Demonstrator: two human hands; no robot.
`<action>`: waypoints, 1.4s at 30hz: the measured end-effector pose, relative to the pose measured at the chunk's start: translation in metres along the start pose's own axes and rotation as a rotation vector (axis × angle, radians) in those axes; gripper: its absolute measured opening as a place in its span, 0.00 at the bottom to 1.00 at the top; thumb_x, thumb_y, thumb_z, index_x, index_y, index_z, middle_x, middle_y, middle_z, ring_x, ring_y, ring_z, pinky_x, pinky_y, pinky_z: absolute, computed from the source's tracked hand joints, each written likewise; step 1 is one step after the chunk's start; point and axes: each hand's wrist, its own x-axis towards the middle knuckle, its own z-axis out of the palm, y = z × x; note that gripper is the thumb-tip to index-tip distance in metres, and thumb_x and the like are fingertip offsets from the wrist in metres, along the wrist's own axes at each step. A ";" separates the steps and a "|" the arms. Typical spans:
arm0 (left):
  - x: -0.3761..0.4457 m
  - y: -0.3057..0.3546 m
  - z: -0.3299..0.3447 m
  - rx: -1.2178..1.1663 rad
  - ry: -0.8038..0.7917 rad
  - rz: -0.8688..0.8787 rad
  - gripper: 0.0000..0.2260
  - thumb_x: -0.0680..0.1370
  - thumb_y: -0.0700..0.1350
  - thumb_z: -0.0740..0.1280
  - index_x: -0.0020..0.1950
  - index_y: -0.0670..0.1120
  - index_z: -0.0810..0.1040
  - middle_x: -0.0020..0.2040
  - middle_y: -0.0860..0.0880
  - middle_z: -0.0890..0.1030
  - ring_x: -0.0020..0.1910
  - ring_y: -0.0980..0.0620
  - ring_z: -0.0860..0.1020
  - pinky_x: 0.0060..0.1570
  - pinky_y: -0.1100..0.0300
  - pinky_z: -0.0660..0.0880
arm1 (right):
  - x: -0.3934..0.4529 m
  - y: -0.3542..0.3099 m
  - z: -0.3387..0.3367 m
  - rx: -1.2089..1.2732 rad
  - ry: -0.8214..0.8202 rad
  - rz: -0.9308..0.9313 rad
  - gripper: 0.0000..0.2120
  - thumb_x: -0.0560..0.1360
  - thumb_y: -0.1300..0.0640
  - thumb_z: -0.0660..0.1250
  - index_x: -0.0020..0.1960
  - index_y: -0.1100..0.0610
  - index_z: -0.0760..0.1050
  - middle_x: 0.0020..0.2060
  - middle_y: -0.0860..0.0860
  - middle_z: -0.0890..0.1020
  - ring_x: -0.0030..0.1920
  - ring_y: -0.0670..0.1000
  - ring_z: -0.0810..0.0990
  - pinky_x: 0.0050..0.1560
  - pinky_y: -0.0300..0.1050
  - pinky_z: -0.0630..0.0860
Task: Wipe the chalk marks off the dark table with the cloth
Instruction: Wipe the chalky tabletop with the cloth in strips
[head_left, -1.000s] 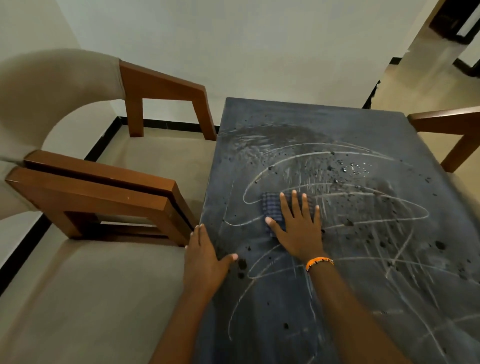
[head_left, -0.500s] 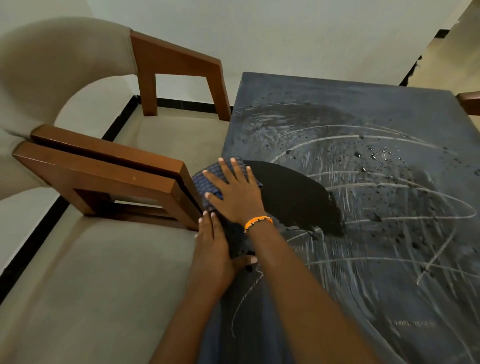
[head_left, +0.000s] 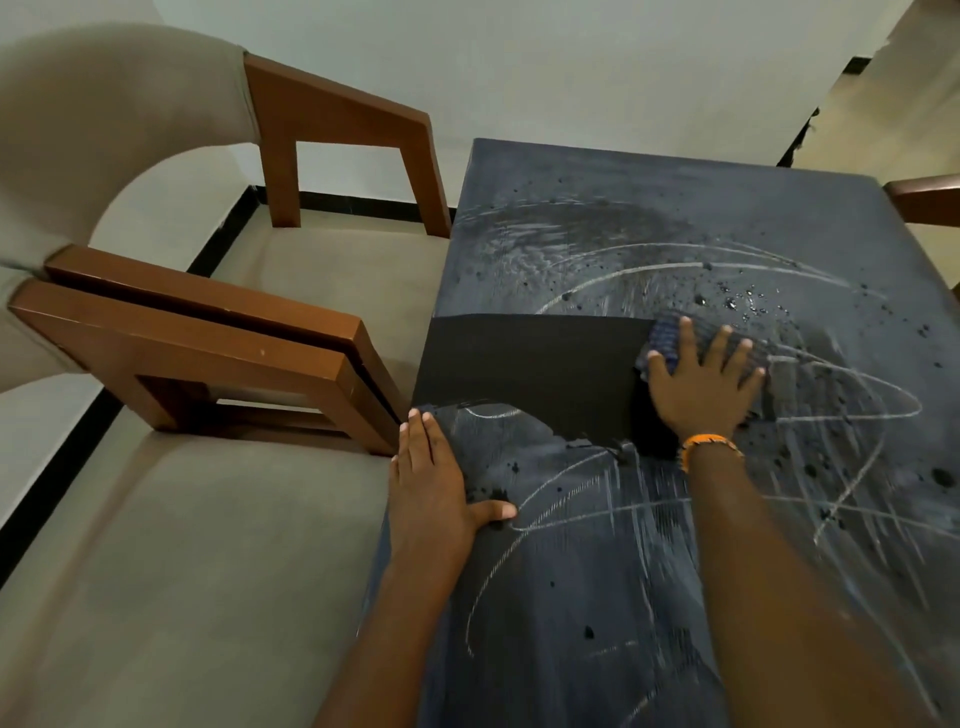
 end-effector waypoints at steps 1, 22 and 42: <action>0.000 0.000 0.000 -0.004 0.003 0.003 0.56 0.65 0.62 0.70 0.74 0.41 0.34 0.76 0.44 0.37 0.75 0.46 0.39 0.73 0.53 0.42 | -0.005 -0.022 0.003 -0.012 -0.006 -0.047 0.30 0.79 0.39 0.49 0.77 0.47 0.44 0.77 0.58 0.44 0.76 0.61 0.41 0.74 0.64 0.39; -0.022 0.002 0.007 0.122 0.015 0.003 0.55 0.66 0.67 0.65 0.72 0.41 0.31 0.74 0.42 0.32 0.73 0.45 0.33 0.69 0.50 0.34 | -0.023 0.039 -0.005 -0.029 0.038 -0.261 0.30 0.76 0.38 0.48 0.76 0.45 0.51 0.77 0.55 0.52 0.77 0.61 0.48 0.73 0.63 0.48; -0.059 -0.022 -0.002 0.071 -0.005 -0.025 0.56 0.65 0.68 0.65 0.73 0.39 0.34 0.76 0.41 0.40 0.75 0.44 0.39 0.72 0.49 0.40 | -0.116 -0.113 0.025 0.008 -0.085 -0.738 0.29 0.78 0.41 0.54 0.76 0.42 0.51 0.78 0.52 0.50 0.77 0.57 0.47 0.74 0.59 0.46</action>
